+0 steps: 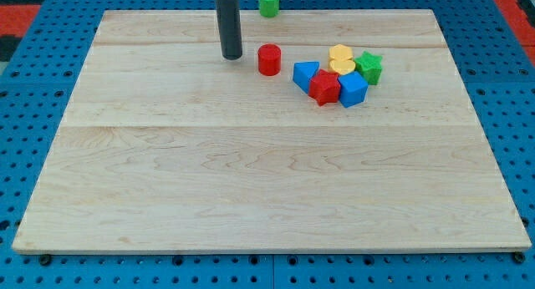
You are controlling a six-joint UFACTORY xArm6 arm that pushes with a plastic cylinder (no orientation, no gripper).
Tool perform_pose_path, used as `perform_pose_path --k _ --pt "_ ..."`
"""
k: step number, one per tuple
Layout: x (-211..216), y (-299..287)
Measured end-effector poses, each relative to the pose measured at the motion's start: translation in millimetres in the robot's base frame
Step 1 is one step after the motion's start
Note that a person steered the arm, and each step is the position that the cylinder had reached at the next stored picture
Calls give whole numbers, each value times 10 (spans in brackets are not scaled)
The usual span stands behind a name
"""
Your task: Push the red circle into the group of blocks
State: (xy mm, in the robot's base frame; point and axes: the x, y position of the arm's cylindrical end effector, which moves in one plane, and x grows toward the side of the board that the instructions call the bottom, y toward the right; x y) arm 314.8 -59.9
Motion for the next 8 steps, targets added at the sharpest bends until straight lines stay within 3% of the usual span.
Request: perform_pose_path --k 1,5,8 --pt "187 38" --pt "-376 447" --pt "-414 860"
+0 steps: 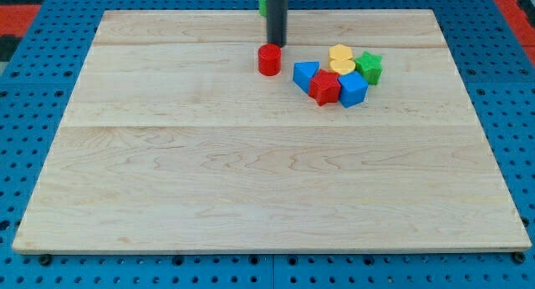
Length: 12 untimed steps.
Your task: Push the red circle into the group of blocks
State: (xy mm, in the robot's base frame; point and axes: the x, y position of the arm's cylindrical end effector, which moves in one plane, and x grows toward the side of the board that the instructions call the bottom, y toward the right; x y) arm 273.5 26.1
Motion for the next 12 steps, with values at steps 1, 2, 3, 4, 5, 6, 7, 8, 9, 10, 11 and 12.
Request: perform_pose_path --k 1,2,3,4,5,6,7,8,9,10,11,12 --pt "0 283" --pt "6 383" --pt "-1 -750" --pt "142 -1270" --pt "238 -937" --pt "291 -541" --pt "362 -367" --pt "362 -41" --pt "362 233" --pt "362 220" --pt "279 187" --pt "132 187"
